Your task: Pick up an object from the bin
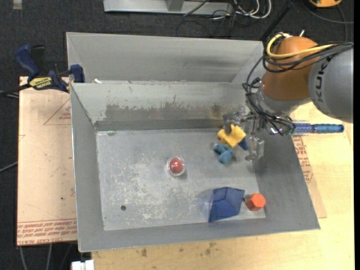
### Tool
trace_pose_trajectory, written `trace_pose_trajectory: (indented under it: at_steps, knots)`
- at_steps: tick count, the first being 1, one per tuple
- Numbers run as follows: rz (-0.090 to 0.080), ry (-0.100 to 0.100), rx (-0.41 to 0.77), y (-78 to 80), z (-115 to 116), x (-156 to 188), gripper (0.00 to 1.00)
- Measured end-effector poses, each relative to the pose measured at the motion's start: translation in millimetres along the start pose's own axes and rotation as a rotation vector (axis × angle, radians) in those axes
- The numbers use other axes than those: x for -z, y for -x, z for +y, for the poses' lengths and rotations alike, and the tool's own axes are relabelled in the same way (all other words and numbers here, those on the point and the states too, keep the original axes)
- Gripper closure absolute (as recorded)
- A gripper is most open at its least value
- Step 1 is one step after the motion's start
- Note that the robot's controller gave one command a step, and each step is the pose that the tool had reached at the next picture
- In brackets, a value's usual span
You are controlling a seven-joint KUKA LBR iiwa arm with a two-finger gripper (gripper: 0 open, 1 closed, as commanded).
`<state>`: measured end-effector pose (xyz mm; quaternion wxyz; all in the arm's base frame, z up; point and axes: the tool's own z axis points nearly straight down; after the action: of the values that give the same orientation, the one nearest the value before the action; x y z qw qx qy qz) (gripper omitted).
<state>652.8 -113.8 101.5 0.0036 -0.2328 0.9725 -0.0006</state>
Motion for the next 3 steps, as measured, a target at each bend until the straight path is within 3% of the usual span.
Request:
trace_pose_trajectory:
  at_steps: [1, 2, 3]
  knots:
    - [0.002, 0.002, 0.161, 1.7, -4.8, -1.1, 0.0]
    - [-0.003, 0.002, 0.136, -1.6, -15.8, -29.9, 0.0]
    - [-0.008, 0.002, 0.134, 0.0, -15.8, -28.3, 0.0]
